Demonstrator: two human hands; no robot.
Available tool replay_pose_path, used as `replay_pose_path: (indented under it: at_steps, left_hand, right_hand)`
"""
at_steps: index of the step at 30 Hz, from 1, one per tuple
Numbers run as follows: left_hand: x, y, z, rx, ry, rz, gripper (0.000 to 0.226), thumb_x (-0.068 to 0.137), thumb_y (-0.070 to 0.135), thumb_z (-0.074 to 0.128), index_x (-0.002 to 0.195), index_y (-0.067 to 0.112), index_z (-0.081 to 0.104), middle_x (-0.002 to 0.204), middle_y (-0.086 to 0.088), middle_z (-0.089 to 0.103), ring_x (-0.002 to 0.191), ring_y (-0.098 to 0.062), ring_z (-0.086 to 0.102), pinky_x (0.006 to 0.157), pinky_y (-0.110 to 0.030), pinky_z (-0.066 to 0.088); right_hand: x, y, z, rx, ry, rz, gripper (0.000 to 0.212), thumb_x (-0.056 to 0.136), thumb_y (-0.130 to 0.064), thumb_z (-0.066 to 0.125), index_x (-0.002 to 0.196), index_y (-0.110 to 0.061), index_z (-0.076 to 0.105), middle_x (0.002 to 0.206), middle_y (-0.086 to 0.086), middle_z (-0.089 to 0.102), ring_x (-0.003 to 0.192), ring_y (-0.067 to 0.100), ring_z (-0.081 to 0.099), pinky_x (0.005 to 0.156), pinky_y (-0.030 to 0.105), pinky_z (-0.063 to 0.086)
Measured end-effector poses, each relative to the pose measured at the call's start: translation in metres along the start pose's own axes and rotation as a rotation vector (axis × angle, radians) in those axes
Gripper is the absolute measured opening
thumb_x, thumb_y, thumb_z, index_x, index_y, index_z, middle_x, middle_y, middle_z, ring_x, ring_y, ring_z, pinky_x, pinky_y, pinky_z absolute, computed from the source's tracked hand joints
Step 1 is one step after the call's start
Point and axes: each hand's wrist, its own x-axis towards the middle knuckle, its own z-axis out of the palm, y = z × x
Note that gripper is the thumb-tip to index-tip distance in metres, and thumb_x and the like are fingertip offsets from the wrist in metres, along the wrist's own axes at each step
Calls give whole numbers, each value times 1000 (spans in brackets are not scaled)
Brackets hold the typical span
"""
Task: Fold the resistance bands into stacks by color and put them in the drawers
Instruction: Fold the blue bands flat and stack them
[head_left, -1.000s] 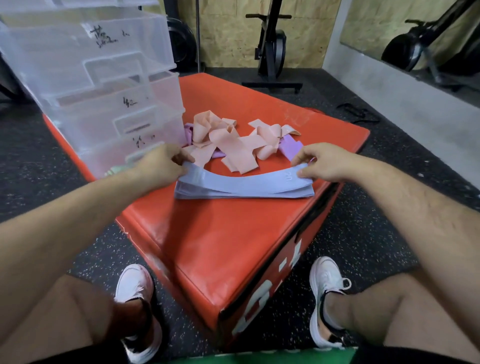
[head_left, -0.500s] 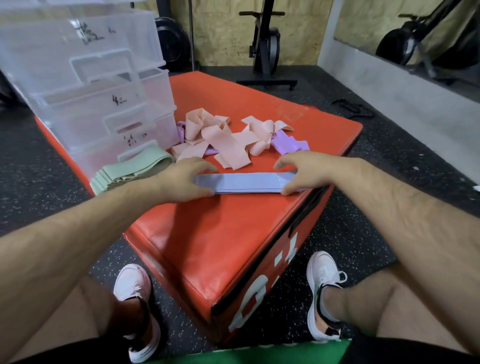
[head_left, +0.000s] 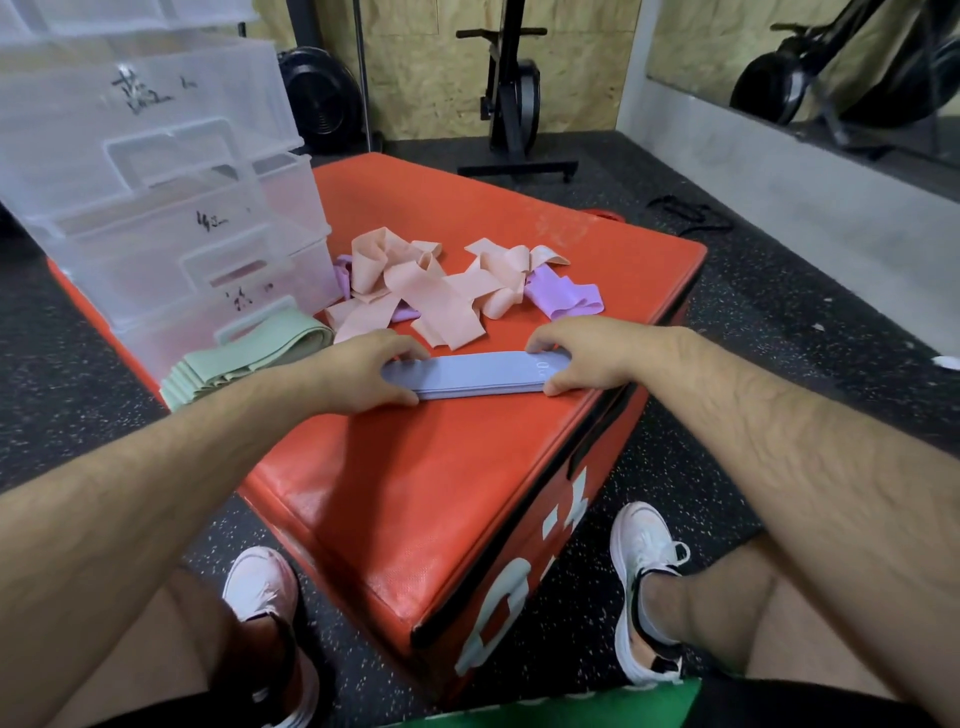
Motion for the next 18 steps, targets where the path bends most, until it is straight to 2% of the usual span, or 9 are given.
replay_pose_path:
  at_steps: [3, 6, 8, 11, 13, 15, 18]
  left_hand:
    - [2, 0, 1, 24, -18, 3, 54, 78, 35, 81, 127, 29, 58, 123, 5, 55, 115, -13, 50, 100, -26, 38]
    - [5, 5, 4, 74, -4, -1, 66, 70, 56, 77, 128, 32, 56, 123, 7, 53, 119, -14, 49, 105, -37, 40]
    - [9, 13, 8, 80, 19, 40, 78, 60, 72, 62, 128, 33, 56, 123, 8, 53, 120, -14, 49, 105, -40, 41]
    - [19, 27, 15, 63, 70, 154, 71, 64, 73, 53, 124, 36, 59, 119, 9, 54, 116, -13, 51, 102, -37, 43]
    - [25, 37, 21, 49, 98, 195, 62, 69, 71, 53, 121, 39, 60, 118, 9, 54, 115, -15, 52, 100, -37, 44]
    - [30, 45, 27, 45, 93, 215, 54, 73, 67, 56, 120, 39, 61, 119, 8, 54, 114, -19, 52, 100, -40, 44]
    - [37, 48, 33, 48, 76, 222, 40, 82, 50, 68, 118, 34, 63, 119, 4, 54, 113, -21, 50, 101, -41, 42]
  right_hand:
    - [-1, 2, 2, -4, 3, 7, 64, 78, -44, 79, 134, -34, 51, 133, -7, 57, 114, 18, 56, 100, 39, 47]
    - [-4, 8, -5, 56, 14, 46, 81, 74, -53, 76, 144, -34, 42, 147, -7, 46, 130, 18, 48, 109, 39, 41]
    - [-8, 14, -13, 171, 74, 106, 68, 83, -51, 68, 144, -31, 45, 147, -4, 47, 128, 19, 50, 107, 34, 41]
    - [-12, 22, -19, 209, 170, 251, 44, 94, -38, 58, 136, -23, 55, 136, 4, 57, 111, 22, 57, 87, 28, 42]
    - [-14, 23, -19, 233, 139, 319, 38, 92, -33, 62, 126, -15, 62, 122, 12, 67, 102, 28, 65, 83, 33, 52]
    - [-14, 23, -16, 379, 73, 346, 34, 90, -27, 67, 119, -8, 65, 104, 14, 73, 92, 28, 73, 82, 40, 61]
    - [-11, 19, -12, 518, 32, 367, 26, 86, -15, 70, 107, 1, 69, 87, 15, 74, 77, 27, 75, 75, 35, 61]
